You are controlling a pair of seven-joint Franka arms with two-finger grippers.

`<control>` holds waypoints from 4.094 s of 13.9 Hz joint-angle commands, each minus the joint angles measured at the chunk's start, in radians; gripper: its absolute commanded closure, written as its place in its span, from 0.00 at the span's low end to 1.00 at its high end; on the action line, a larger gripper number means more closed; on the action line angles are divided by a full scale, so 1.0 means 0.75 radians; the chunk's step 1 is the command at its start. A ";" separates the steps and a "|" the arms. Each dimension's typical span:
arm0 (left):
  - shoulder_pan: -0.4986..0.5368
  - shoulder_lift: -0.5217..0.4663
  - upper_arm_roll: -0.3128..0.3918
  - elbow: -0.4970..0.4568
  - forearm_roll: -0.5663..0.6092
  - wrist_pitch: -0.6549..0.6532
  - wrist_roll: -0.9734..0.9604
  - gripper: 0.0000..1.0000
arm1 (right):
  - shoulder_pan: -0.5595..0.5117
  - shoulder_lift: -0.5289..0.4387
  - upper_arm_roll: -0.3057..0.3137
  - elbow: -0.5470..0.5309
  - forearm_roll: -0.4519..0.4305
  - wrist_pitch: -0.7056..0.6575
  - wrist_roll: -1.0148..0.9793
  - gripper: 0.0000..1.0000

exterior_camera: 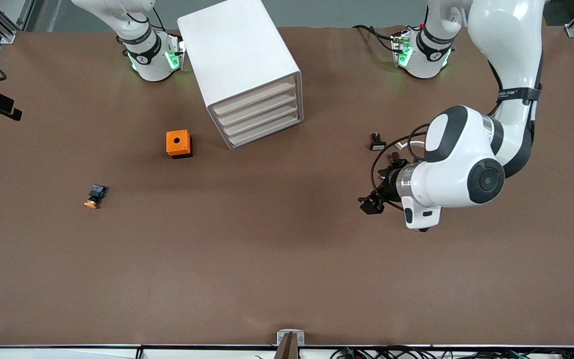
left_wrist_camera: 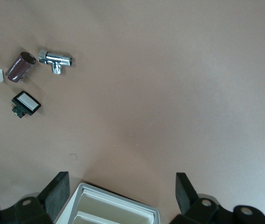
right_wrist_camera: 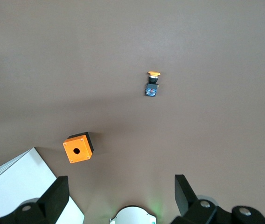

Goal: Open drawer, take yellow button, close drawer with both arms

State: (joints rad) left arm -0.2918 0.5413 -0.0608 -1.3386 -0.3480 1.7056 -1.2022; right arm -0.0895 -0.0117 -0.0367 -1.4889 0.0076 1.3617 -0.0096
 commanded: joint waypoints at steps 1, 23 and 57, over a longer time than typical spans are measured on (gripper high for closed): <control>0.023 -0.014 -0.015 -0.013 0.032 -0.006 -0.009 0.00 | -0.005 -0.109 0.008 -0.093 0.006 -0.007 0.021 0.00; 0.235 -0.179 -0.007 -0.117 0.302 -0.208 1.169 0.00 | 0.058 -0.281 -0.033 -0.332 0.006 0.228 0.001 0.00; 0.459 -0.814 -0.019 -0.383 0.417 -0.153 1.474 0.00 | 0.066 -0.285 -0.023 -0.334 -0.004 0.242 -0.077 0.00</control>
State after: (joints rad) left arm 0.0496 -0.0784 -0.0661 -1.6664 -0.0567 1.5872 -0.0968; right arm -0.0474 -0.2026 -0.0484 -1.7202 0.0090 1.5421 -0.0660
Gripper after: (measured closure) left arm 0.000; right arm 0.000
